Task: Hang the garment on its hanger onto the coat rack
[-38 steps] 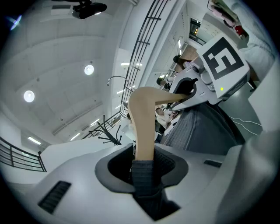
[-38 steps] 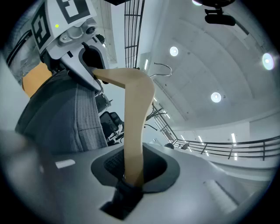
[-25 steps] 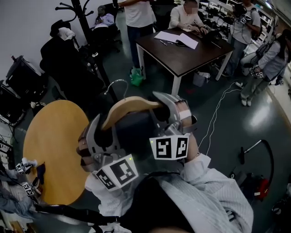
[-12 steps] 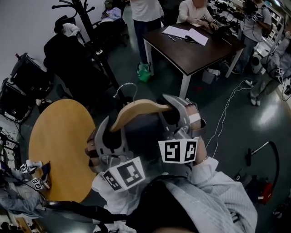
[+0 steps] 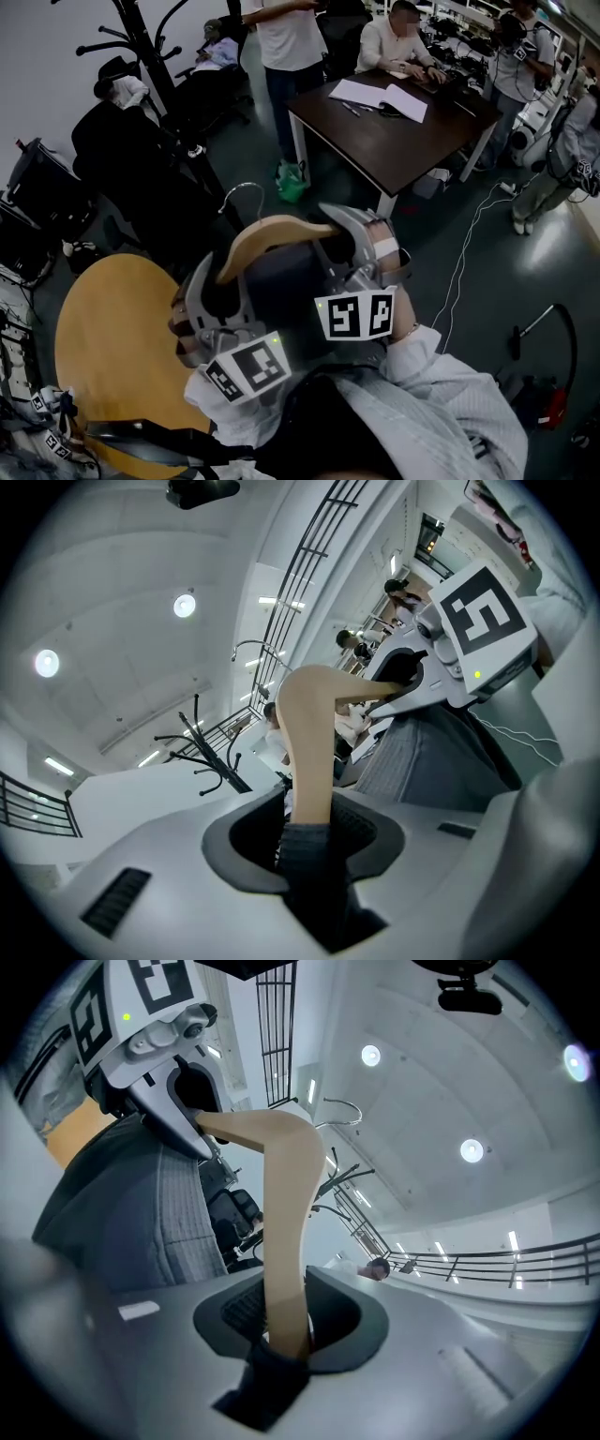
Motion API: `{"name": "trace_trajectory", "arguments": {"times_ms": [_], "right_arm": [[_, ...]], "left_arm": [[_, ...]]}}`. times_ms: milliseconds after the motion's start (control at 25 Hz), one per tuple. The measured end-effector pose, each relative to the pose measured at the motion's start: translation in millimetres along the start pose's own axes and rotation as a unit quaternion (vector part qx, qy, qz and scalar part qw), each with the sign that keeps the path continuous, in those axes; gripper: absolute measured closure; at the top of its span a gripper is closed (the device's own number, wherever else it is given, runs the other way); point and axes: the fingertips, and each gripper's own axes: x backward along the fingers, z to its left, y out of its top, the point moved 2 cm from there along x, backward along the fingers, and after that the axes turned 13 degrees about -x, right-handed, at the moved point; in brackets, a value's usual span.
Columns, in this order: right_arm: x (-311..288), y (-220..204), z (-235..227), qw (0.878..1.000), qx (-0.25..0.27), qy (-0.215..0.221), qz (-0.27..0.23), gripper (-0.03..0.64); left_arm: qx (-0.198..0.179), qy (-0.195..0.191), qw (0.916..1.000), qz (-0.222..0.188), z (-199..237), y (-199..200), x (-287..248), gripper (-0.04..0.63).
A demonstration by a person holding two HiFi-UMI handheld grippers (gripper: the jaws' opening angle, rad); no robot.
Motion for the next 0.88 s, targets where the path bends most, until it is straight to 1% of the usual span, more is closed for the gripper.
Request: {"name": "trace_trajectory", "arguments": {"times_ms": [120, 240, 480, 560, 680, 880], "right_arm": [[-35, -3, -6, 1.0, -0.008, -0.006, 0.002, 0.529], [-66, -13, -8, 1.0, -0.012, -0.001, 0.006, 0.529], [-131, -39, -11, 0.999, -0.026, 0.018, 0.001, 0.529], [-156, -45, -15, 0.999, -0.03, 0.026, -0.008, 0.528], [-202, -50, -20, 0.998, -0.031, 0.047, -0.029, 0.526], [-280, -61, -39, 0.994, -0.027, 0.082, -0.068, 0.526]], "left_arm": [[-0.004, 0.0, 1.0, -0.006, 10, -8, -35, 0.486], [-0.006, -0.007, 0.9999, -0.007, 12, -16, -67, 0.486], [-0.013, -0.008, 0.9998, 0.012, 11, -32, -128, 0.486], [-0.014, -0.003, 0.9997, 0.022, 13, -36, -150, 0.486], [-0.012, 0.015, 0.9986, 0.049, 22, -45, -186, 0.486], [-0.009, 0.047, 0.9949, 0.088, 35, -51, -253, 0.486]]}}
